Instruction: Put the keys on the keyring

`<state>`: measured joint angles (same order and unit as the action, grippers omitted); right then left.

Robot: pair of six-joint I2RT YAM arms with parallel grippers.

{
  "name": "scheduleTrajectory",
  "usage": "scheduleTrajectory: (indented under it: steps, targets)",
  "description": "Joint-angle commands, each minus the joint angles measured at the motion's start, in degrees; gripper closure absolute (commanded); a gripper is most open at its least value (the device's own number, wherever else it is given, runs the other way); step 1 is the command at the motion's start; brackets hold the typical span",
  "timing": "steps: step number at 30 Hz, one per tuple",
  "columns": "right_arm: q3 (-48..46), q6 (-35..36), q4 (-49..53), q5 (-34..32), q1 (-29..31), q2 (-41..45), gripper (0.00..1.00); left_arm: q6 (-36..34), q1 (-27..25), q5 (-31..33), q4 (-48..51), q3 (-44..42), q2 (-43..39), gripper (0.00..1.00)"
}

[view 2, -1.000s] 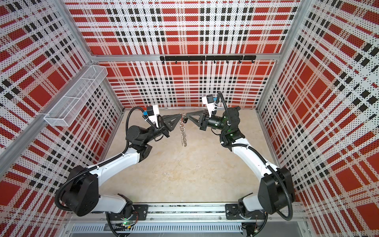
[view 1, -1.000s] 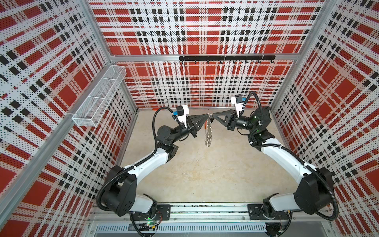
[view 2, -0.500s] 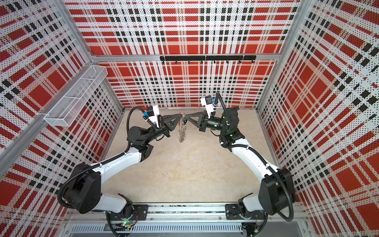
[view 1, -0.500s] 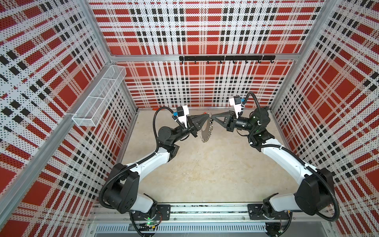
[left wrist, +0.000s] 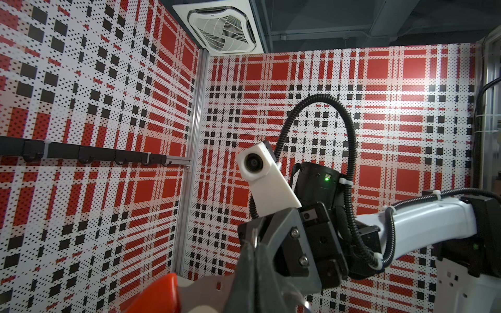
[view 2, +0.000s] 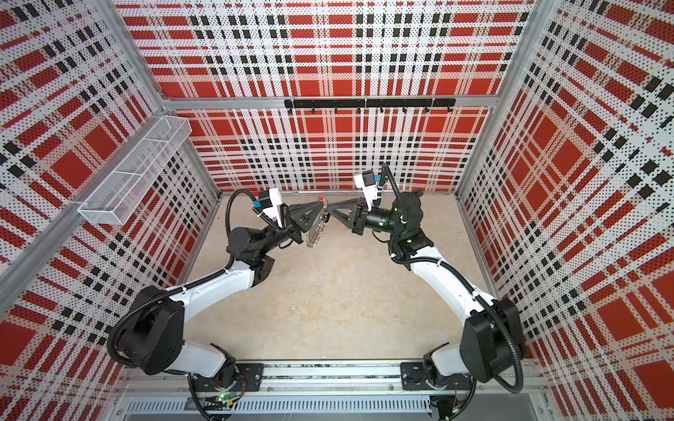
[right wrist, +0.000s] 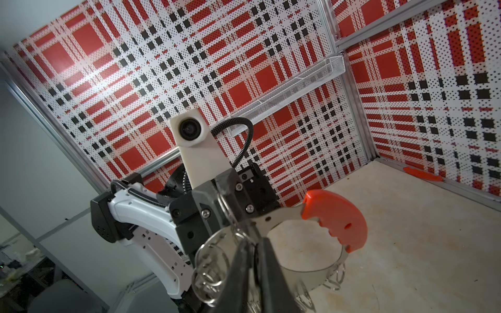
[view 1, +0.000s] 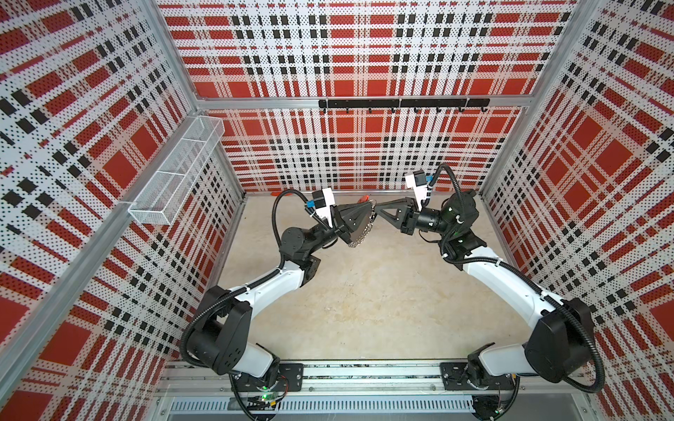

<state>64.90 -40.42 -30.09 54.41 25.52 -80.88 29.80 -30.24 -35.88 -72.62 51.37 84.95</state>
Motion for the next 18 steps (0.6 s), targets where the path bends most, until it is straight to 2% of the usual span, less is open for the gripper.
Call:
scheduleTrajectory:
  steps: [1,3,18]
  targets:
    - [1.08,0.03,1.04,0.89,1.17,-0.36,0.68,1.11,-1.05,-1.6,-4.86,0.2,0.14,1.0]
    - [1.27,2.41,4.47,-1.06,1.01,0.56,0.58,1.39,-0.96,-1.66,-5.11,-0.03,-0.02,1.0]
    - [0.89,8.1,11.93,-2.78,-4.81,7.45,0.52,4.21,0.41,-2.34,-8.73,-2.32,-1.11,1.0]
